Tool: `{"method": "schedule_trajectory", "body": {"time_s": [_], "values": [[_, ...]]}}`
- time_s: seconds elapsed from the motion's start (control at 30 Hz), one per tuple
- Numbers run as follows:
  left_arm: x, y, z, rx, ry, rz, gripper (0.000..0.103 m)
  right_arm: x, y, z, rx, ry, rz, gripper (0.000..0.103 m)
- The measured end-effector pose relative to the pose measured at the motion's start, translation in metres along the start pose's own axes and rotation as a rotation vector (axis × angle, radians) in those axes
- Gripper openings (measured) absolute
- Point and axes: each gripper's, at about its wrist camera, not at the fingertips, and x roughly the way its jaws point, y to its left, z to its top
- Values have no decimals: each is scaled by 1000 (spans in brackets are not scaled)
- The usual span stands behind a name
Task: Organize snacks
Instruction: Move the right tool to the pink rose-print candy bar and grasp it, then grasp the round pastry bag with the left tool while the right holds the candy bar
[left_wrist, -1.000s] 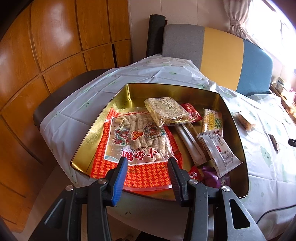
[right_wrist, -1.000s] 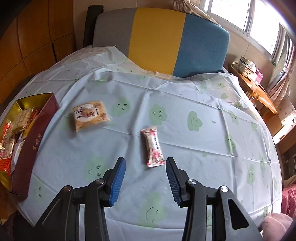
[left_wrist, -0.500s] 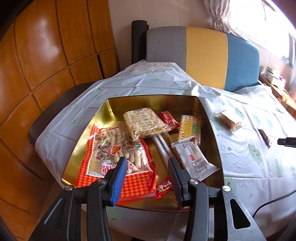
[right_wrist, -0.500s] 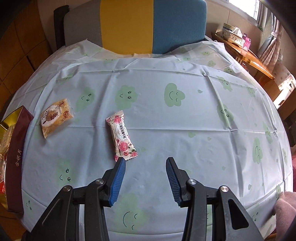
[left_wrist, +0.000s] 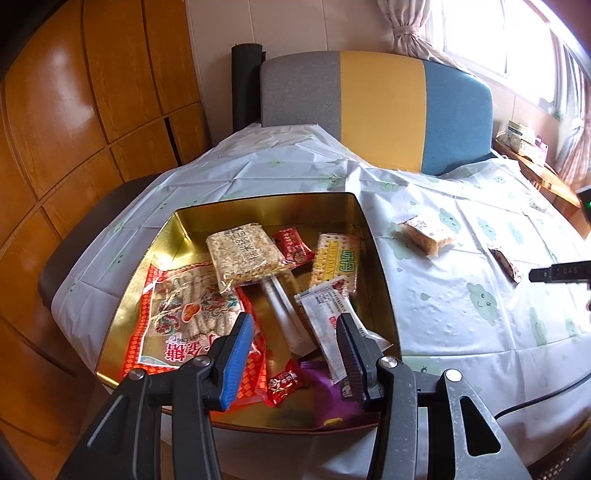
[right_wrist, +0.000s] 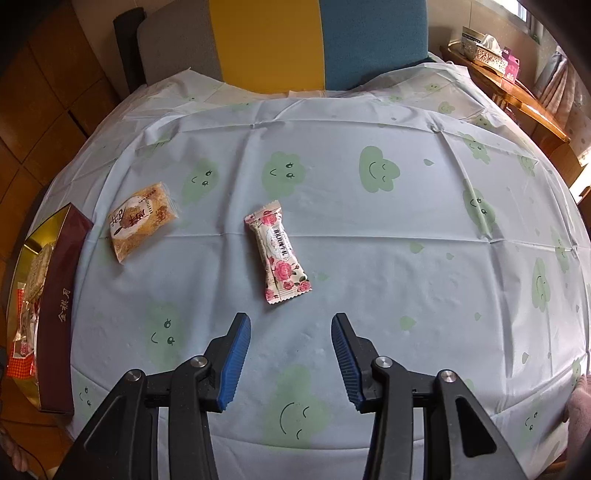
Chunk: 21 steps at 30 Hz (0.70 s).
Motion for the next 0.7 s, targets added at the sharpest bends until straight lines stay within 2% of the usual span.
{"method": "schedule_trajectory", "body": {"time_s": [0.13, 0.2, 0.3, 0.4, 0.43, 0.47, 0.5, 0.67, 0.7], "values": [[-1, -10, 0, 28, -2, -36, 48, -1, 19, 15, -114, 9, -20, 48], [-3, -16, 1, 54, -6, -54, 51, 8, 25, 23, -161, 12, -28, 48], [-4, -24, 5, 96, -3, -81, 52, 26, 26, 34, -173, -9, -46, 48], [-1, -33, 13, 127, 8, -105, 52, 41, 19, 41, -134, -46, -9, 48], [2, -36, 17, 132, 17, -113, 52, 45, 17, 41, -132, -47, -4, 47], [6, -38, 21, 133, 31, -127, 52, 51, 16, 41, -138, -30, -24, 30], [11, -41, 26, 130, 49, -140, 52, 57, 16, 40, -152, 2, -54, 24], [36, -61, 52, 166, 110, -182, 53, 56, 21, 40, -183, 50, -54, 24], [40, -66, 57, 189, 114, -188, 58, 56, 21, 40, -194, 59, -58, 26]]}}
